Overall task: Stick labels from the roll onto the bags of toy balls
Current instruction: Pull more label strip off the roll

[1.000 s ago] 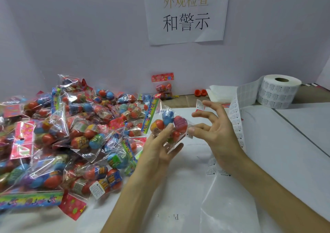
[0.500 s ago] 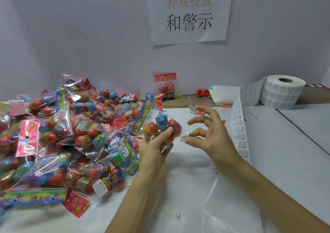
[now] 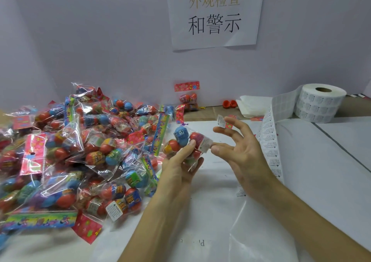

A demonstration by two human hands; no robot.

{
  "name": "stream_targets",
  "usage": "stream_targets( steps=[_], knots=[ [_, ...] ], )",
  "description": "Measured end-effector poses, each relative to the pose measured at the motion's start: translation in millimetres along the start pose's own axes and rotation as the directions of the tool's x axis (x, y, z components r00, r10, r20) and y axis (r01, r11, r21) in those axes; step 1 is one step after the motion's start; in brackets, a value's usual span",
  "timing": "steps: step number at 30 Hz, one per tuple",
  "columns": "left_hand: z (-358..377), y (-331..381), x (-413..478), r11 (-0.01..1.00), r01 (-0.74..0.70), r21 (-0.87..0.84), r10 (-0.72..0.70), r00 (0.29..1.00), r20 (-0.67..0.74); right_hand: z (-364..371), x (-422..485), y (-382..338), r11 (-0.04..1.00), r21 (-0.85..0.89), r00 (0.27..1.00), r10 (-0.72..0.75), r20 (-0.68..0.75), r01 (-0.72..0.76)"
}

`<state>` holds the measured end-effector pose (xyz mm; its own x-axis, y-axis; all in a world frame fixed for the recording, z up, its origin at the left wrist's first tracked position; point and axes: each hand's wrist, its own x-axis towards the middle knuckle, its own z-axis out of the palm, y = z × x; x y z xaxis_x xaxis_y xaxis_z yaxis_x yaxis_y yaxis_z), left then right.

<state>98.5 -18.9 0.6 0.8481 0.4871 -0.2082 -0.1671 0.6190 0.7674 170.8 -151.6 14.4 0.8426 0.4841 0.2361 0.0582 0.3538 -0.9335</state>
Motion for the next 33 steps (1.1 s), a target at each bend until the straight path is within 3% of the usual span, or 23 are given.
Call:
stream_targets(
  steps=[20, 29, 33],
  knots=[
    [0.0, 0.8, 0.3, 0.979, -0.141, 0.149, 0.139, 0.99, 0.024, -5.8, 1.8, 1.3, 0.996, -0.087, 0.998, 0.028, 0.055, -0.023],
    [0.0, 1.9, 1.9, 0.976, -0.177, 0.125, 0.193, 0.972, -0.133, 0.2, -2.5, -1.0, 0.997, -0.064, 0.99, 0.048, 0.136, -0.04],
    [0.4, 0.6, 1.9, 0.976, -0.188, 0.112, 0.207, 0.96, -0.189, 2.8, -5.3, 2.0, 0.971, -0.241, 0.987, 0.037, 0.159, 0.002]
  ],
)
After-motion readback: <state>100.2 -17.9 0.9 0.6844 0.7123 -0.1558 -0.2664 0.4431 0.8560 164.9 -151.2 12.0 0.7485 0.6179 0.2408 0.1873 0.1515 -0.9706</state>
